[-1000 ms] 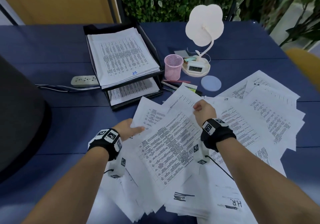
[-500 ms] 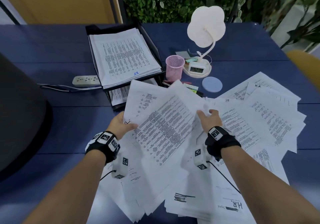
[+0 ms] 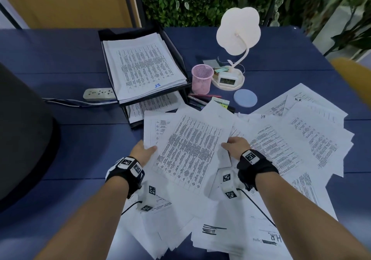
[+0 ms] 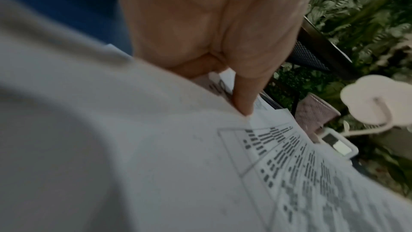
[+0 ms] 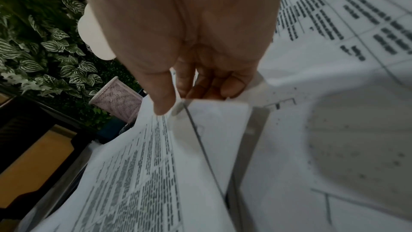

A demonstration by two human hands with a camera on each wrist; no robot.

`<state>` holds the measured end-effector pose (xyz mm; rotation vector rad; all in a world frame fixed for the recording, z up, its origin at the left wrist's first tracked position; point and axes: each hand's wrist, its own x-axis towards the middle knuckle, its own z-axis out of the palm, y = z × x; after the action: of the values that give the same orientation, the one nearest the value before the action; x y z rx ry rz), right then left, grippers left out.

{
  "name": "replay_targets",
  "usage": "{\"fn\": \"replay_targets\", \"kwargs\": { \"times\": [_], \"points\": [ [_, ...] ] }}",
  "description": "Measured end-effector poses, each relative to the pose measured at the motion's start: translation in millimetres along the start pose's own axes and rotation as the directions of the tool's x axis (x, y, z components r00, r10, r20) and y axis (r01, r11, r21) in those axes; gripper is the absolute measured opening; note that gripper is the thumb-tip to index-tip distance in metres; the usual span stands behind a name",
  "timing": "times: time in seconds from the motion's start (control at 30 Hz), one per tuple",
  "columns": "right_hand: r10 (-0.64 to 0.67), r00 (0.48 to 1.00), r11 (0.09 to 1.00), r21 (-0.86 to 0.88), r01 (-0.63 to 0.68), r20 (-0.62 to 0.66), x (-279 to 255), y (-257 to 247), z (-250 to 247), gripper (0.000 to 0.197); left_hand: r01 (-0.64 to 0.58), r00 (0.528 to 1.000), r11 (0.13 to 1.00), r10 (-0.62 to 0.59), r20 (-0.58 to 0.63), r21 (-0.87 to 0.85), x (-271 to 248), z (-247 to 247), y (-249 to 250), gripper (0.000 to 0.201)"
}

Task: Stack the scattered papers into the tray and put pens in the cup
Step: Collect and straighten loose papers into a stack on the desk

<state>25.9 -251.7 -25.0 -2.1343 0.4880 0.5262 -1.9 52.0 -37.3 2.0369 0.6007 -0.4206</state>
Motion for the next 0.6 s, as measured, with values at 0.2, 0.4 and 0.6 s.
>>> {"fn": "replay_targets", "kwargs": {
  "times": [0.2,0.4,0.6],
  "points": [
    [-0.010,0.982,1.000,0.000,0.010,-0.187,4,1,1,0.026,0.100,0.993,0.987,-0.091,0.074,-0.128,10,-1,-14,0.030],
    [-0.084,0.990,0.996,-0.026,0.081,-0.114,4,3,-9,0.023,-0.132,0.933,0.943,0.222,-0.282,0.305,12,-7,6,0.060],
    [-0.174,0.983,0.966,0.184,0.182,-0.054,-2,-5,-15,0.026,-0.293,0.953,0.808,0.292,0.084,0.511,17,-15,34,0.049]
  ]
}}
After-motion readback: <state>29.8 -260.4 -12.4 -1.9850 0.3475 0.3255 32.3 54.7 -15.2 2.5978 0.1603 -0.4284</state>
